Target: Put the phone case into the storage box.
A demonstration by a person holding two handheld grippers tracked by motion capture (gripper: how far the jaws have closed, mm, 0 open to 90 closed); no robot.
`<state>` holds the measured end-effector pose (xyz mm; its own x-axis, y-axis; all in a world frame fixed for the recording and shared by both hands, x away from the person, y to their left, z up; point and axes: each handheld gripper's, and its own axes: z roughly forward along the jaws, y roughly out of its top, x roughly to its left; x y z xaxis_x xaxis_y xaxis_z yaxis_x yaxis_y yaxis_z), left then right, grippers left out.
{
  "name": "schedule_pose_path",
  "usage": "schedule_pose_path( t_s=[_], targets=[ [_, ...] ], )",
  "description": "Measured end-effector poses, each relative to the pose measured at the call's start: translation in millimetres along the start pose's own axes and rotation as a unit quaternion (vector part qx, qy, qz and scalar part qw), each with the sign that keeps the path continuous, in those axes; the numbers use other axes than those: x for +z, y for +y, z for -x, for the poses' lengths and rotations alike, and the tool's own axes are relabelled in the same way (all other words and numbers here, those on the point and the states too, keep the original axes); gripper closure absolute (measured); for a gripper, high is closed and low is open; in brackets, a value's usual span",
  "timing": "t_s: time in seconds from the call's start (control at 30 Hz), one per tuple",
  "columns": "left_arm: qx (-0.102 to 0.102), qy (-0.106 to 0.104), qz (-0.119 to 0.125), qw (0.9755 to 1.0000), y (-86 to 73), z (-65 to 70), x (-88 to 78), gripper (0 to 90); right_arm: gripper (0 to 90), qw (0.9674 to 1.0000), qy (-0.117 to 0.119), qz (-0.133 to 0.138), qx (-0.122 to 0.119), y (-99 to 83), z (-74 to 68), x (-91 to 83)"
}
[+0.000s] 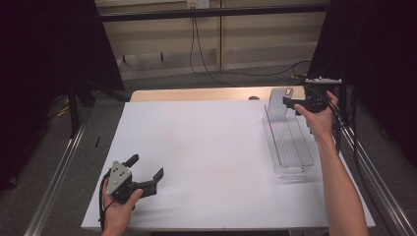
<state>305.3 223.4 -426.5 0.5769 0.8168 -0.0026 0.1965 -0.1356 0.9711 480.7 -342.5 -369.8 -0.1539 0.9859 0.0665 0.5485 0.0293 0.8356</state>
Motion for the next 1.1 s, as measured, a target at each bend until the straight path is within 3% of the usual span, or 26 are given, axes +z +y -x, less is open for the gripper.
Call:
schedule_pose_path(
  t_s=[0.3,0.5,0.67,0.8,0.9,1.1],
  targets=[
    [-0.003,0.001,0.0,1.0,-0.1,-1.3,0.2,3.1,4.2,0.9989,0.011,0.044,0.011,-11.9,0.1,-8.2],
    [-0.004,-0.001,0.002,1.0,-0.1,-1.7,0.3,3.1,2.9,0.9979,0.003,0.063,-0.016,-13.9,-6.5,-10.0],
    [-0.005,-0.003,0.004,1.0,-0.4,-1.2,-2.8,3.1,1.9,0.9952,-0.009,0.095,-0.02,-17.4,-13.2,-14.0],
    [-0.005,-0.004,0.011,0.9999,0.8,-1.7,-5.1,3.1,1.9,0.9953,-0.007,0.092,-0.027,-18.8,-16.7,-18.2],
    [-0.007,-0.002,0.011,0.9999,1.0,-1.8,-6.0,3.1,1.8,0.995,0.008,0.098,-0.019,-20.2,-18.5,-21.6],
    [-0.007,-0.002,0.011,0.9999,0.7,-2.4,-6.5,3.1,2.8,0.9947,0.004,0.099,-0.027,-25.1,-21.1,-27.0]
  ],
)
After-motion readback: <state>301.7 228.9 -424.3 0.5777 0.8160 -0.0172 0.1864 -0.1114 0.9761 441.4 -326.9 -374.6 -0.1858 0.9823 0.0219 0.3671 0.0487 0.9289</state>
